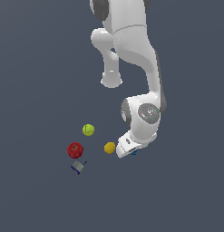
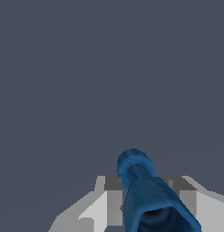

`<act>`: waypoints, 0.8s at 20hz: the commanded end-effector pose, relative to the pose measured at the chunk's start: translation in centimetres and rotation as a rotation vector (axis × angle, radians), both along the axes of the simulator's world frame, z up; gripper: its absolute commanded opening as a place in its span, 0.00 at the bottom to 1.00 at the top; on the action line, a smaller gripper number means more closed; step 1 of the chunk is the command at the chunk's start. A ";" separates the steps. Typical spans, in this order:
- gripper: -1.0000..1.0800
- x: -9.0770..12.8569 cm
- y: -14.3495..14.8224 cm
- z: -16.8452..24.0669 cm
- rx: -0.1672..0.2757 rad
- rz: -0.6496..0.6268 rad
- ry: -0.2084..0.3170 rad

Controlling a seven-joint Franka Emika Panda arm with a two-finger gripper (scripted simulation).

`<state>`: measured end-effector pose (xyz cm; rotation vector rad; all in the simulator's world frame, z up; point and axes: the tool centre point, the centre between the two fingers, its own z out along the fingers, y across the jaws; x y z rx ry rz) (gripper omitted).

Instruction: Pick up a designated object from a clutter of objects.

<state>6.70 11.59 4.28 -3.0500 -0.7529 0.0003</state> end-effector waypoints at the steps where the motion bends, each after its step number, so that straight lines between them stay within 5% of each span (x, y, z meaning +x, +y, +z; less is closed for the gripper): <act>1: 0.00 0.0 0.0 0.0 0.000 0.000 0.000; 16: 0.00 -0.5 0.2 4.0 0.000 0.000 0.000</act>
